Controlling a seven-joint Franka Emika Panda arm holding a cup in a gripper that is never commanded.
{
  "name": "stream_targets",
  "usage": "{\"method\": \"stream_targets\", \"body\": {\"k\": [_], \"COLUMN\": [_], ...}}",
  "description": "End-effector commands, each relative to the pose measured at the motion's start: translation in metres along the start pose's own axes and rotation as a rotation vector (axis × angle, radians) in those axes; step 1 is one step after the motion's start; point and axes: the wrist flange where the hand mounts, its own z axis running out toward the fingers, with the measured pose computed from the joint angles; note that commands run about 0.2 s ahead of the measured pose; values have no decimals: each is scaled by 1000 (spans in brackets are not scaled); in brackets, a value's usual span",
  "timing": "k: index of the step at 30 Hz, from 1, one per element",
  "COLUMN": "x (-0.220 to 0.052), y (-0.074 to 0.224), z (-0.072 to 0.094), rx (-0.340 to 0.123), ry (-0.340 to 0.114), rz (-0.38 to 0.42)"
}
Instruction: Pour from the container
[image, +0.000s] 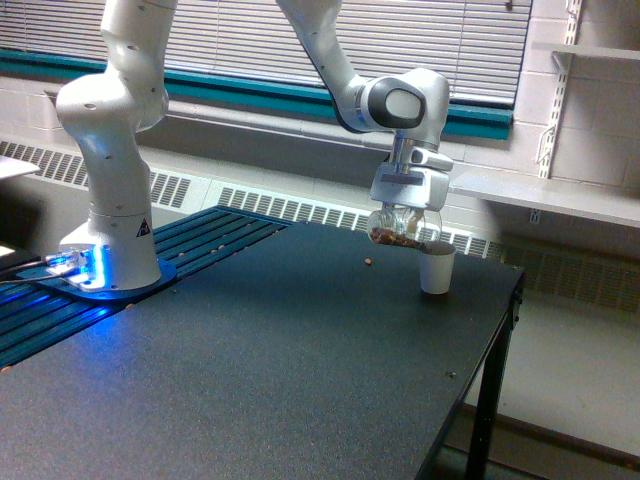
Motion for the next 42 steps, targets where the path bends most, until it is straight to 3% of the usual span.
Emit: {"method": "stream_targets", "body": {"k": [1,42], "x": [3,-2], "y": [-3,2], "z": [-9,-25], "rx": [-13,-101], "ry": [16,-9], "rz": [-29,-103]}}
